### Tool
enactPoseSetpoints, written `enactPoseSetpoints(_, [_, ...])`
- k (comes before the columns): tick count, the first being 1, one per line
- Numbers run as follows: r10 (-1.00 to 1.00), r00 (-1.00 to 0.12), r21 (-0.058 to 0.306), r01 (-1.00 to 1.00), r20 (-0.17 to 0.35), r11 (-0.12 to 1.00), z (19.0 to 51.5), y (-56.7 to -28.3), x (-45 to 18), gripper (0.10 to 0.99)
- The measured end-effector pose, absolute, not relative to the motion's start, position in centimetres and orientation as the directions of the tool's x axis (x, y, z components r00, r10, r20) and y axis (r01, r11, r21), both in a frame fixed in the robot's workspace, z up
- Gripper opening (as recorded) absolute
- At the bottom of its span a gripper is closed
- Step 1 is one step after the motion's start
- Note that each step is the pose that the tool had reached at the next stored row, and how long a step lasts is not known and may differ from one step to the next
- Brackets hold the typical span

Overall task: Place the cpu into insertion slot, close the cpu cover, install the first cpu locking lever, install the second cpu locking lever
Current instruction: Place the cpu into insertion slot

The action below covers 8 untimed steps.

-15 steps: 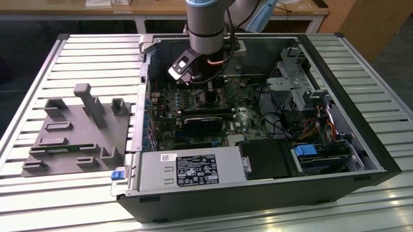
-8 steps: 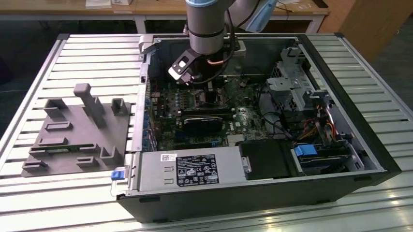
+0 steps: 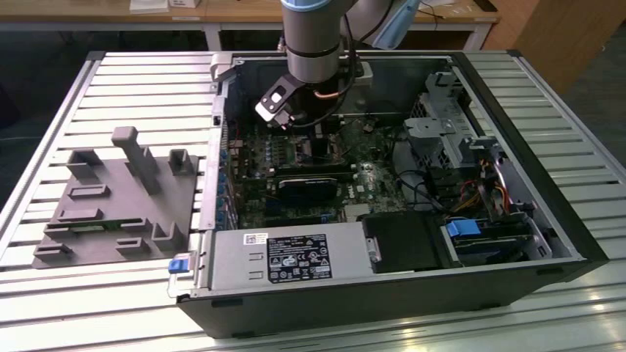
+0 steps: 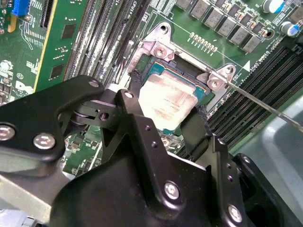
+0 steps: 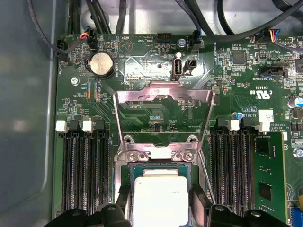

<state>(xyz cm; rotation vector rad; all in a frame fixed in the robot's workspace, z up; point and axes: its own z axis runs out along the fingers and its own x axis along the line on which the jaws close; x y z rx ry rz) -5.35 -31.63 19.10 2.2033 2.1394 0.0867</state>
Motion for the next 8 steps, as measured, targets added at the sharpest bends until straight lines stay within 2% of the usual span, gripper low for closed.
enactPoseSetpoints(8, [1.000,0.030,0.089,0.996,-0.008,-0.029,19.78,-31.62,-5.35,0.612])
